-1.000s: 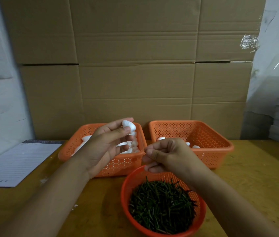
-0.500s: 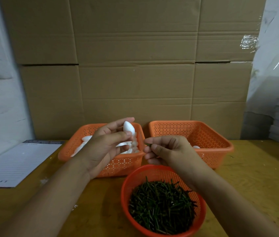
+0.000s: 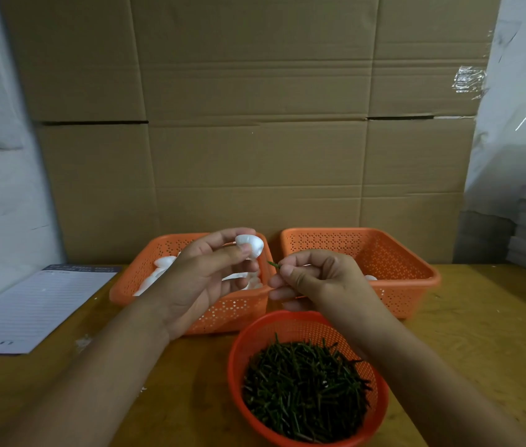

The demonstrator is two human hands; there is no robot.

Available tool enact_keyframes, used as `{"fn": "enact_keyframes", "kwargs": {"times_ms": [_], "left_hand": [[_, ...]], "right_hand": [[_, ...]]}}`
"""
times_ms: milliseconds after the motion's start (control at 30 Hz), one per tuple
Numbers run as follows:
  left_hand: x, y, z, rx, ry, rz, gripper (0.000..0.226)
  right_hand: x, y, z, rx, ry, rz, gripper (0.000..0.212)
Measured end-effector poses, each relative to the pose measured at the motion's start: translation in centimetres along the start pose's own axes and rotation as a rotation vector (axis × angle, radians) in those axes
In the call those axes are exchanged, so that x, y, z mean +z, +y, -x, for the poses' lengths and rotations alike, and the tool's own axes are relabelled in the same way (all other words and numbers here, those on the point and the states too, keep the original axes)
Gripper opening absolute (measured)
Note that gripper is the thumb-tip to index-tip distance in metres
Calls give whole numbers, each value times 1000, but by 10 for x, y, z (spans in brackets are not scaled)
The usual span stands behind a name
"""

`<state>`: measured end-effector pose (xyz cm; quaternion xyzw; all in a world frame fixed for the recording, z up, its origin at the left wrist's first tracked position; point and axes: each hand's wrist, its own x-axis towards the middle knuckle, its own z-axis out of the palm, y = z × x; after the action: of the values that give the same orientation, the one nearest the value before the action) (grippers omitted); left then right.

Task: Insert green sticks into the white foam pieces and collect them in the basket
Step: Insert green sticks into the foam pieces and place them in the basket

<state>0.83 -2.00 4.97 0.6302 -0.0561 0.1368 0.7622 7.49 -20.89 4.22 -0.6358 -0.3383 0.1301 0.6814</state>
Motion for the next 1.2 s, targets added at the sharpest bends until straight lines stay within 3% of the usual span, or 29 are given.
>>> {"fn": "enact_keyframes", "kwargs": {"times_ms": [300, 600, 867, 1200], "left_hand": [[0, 0, 1, -7, -8, 7, 25], [1, -3, 0, 28, 58, 89, 35], [1, -5, 0, 61, 57, -31, 33], [1, -5, 0, 91, 69, -16, 31]], "right_hand": [[-1, -5, 2, -30, 93, 61, 17], [-2, -3, 0, -15, 78, 102, 15], [-3, -1, -1, -1, 73, 140, 14], [-4, 1, -2, -10, 82, 154, 13]]}}
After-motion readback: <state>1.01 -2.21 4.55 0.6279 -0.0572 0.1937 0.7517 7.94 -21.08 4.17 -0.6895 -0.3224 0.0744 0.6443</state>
